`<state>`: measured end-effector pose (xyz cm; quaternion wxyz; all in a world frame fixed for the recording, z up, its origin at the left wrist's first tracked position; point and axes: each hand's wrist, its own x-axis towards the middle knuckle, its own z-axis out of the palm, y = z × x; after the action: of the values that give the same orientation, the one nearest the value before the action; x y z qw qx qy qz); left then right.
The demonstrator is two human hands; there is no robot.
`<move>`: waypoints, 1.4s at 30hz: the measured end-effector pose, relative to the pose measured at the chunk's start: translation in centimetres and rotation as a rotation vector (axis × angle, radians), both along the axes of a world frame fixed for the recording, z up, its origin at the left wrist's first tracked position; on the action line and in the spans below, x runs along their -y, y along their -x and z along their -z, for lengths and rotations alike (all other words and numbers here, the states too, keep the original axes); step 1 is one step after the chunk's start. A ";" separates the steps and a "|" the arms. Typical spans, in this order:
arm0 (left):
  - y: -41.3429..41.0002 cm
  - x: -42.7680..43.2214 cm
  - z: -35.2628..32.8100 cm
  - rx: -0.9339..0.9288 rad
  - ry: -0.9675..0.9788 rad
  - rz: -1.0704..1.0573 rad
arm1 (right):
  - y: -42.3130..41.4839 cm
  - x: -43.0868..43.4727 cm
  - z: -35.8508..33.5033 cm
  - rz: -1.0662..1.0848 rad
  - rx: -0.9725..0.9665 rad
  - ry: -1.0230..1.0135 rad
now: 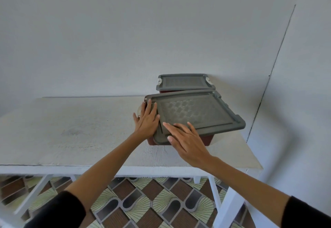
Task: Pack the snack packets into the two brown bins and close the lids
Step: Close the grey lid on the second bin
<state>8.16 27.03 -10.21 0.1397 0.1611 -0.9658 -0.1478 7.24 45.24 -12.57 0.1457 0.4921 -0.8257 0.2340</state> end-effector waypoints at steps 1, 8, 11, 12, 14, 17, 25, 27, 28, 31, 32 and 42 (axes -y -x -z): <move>0.3 0.1 -0.2 0.043 -0.011 -0.006 | 0.3 -0.1 0.1 0.018 -0.029 -0.011; 1.9 2.7 -1.5 0.274 -0.011 0.001 | 4.4 -2.8 -1.3 0.293 -0.018 -0.042; 2.4 5.0 -2.0 0.288 -0.064 0.039 | 7.5 -4.9 -2.1 0.488 -0.010 -0.134; 2.6 5.5 -2.1 0.274 -0.109 0.061 | 8.4 -5.4 -2.4 0.537 0.006 -0.163; 2.9 5.7 -2.0 0.240 -0.167 0.099 | 9.9 -6.2 -3.0 0.606 0.079 -0.205; 3.4 5.3 -1.8 0.216 -0.193 0.123 | 11.3 -6.4 -3.7 0.621 0.201 -0.200; 4.8 5.0 -1.8 0.348 0.029 0.047 | 12.6 -4.5 -3.7 0.559 0.439 -0.222; 5.0 4.8 -1.6 0.325 0.028 0.026 | 12.7 -4.3 -3.8 0.578 0.426 -0.247; 5.2 4.9 -1.6 0.313 0.017 0.028 | 12.8 -4.1 -3.8 0.586 0.426 -0.269; 5.6 5.5 -1.7 0.307 -0.002 0.042 | 13.1 -3.8 -3.8 0.613 0.441 -0.327; 5.8 5.7 -1.7 0.312 -0.006 0.043 | 13.1 -3.6 -3.7 0.625 0.439 -0.335; 6.1 6.1 -1.2 0.213 -0.150 0.016 | 14.0 -3.0 -3.5 0.672 0.504 -0.215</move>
<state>2.11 20.92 -9.05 0.0226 0.1781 -0.9626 -0.2029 -6.72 48.24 -9.03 -0.0446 0.1357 -0.9695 0.1990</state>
